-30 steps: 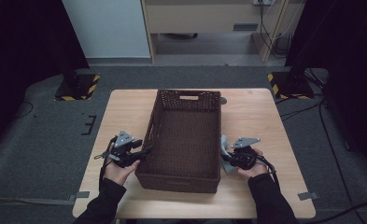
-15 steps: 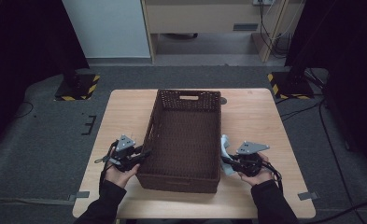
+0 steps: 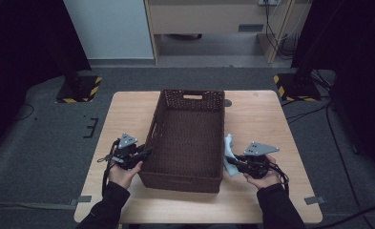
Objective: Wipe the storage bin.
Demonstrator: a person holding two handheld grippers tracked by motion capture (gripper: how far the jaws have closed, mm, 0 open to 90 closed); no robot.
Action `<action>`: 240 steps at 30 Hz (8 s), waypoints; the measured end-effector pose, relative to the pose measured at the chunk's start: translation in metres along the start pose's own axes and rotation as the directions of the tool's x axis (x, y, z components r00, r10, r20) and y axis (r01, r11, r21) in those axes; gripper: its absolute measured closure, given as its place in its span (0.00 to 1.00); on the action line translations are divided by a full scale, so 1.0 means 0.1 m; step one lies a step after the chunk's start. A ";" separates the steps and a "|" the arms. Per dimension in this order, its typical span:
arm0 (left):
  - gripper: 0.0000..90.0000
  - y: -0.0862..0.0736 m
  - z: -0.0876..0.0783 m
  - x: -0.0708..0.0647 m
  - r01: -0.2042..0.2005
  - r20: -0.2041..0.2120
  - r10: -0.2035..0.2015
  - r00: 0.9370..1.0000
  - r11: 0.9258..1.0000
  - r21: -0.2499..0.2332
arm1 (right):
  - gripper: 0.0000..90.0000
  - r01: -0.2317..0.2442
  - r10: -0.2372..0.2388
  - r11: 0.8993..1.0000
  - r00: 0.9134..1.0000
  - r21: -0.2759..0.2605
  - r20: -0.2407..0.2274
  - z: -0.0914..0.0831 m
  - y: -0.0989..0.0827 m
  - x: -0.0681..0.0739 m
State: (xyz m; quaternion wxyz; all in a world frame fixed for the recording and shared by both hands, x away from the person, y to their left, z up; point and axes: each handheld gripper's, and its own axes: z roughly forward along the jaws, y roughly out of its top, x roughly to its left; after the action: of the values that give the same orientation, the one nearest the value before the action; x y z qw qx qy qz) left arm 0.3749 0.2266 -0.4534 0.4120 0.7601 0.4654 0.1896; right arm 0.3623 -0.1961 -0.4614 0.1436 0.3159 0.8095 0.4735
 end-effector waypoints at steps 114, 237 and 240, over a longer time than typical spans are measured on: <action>0.75 -0.08 -0.06 -0.01 -0.006 0.023 0.007 1.000 0.999 -0.047 | 0.92 0.038 -0.039 0.999 0.995 -0.014 -0.094 -0.34 -0.18 0.58; 0.56 0.02 0.03 -0.12 -0.071 0.038 0.074 0.997 0.994 -0.080 | 0.75 -0.146 0.154 0.988 0.962 -0.049 0.226 0.07 0.27 0.17; 0.57 -0.01 0.00 -0.16 -0.039 0.049 0.043 0.998 0.996 -0.075 | 0.74 -0.142 0.147 0.989 0.966 -0.039 0.212 0.07 0.25 0.21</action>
State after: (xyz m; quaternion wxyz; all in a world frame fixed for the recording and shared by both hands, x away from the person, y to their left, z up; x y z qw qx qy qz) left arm 0.3663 0.2133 -0.4530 0.4475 0.7582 0.4319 0.1959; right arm 0.3598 -0.1692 -0.4422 0.1990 0.4216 0.7584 0.4555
